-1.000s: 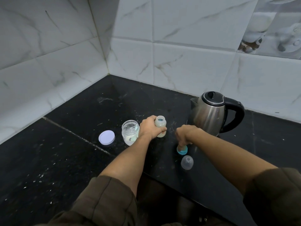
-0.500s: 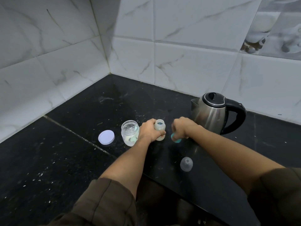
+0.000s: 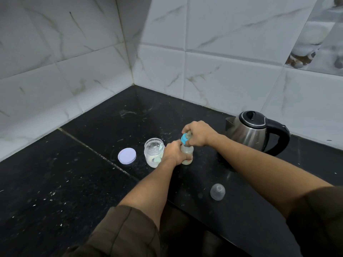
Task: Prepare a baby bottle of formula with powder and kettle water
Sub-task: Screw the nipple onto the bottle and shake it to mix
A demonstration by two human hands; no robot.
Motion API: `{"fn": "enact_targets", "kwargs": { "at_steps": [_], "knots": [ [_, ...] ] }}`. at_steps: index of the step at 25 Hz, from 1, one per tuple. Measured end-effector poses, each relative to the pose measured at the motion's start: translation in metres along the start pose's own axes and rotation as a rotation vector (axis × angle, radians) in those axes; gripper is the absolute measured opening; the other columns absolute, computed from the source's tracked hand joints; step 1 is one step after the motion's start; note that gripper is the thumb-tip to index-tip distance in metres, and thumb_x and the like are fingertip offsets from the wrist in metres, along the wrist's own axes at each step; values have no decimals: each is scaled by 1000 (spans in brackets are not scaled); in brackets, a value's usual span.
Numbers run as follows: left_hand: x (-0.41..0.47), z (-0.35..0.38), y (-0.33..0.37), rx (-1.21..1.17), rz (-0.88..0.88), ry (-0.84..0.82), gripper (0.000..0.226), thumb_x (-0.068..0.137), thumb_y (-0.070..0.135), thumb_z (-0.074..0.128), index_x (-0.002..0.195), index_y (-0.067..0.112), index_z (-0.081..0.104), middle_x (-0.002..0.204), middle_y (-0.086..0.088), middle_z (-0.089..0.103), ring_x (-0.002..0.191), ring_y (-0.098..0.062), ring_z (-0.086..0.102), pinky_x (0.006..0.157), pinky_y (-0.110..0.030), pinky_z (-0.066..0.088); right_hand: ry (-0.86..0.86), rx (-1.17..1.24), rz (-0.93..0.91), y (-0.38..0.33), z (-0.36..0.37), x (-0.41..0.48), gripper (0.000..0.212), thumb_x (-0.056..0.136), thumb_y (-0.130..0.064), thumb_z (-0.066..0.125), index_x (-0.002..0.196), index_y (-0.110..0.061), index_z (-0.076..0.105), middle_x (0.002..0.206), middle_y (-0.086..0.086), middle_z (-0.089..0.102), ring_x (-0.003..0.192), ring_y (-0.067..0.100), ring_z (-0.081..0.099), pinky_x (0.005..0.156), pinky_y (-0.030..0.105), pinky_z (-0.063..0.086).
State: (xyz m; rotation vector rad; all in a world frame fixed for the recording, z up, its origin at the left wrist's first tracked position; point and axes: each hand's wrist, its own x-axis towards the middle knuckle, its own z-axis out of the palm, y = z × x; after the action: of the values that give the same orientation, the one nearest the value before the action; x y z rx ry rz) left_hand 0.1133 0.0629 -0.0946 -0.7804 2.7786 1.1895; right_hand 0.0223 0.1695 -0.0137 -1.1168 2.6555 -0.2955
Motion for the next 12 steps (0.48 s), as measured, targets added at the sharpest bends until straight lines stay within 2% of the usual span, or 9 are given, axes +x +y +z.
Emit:
{"fn": "enact_targets", "kwargs": {
  "at_steps": [5, 12],
  "knots": [
    [0, 2, -2, -13, -6, 9, 39, 69, 31, 86, 101, 29, 64, 100, 2, 70, 95, -21, 67, 86, -38, 57, -71, -101, -28, -2, 9, 5, 48, 81, -25, 82, 128, -22, 73, 117, 2, 73, 100, 21, 67, 79, 30, 54],
    [-1, 5, -5, -17, -16, 18, 46, 69, 35, 90, 108, 28, 67, 99, 5, 73, 95, -19, 68, 88, -40, 57, -113, -103, -18, -2, 15, 9, 39, 82, -24, 83, 121, -21, 76, 114, 1, 74, 99, 19, 68, 79, 29, 57]
  ]
}}
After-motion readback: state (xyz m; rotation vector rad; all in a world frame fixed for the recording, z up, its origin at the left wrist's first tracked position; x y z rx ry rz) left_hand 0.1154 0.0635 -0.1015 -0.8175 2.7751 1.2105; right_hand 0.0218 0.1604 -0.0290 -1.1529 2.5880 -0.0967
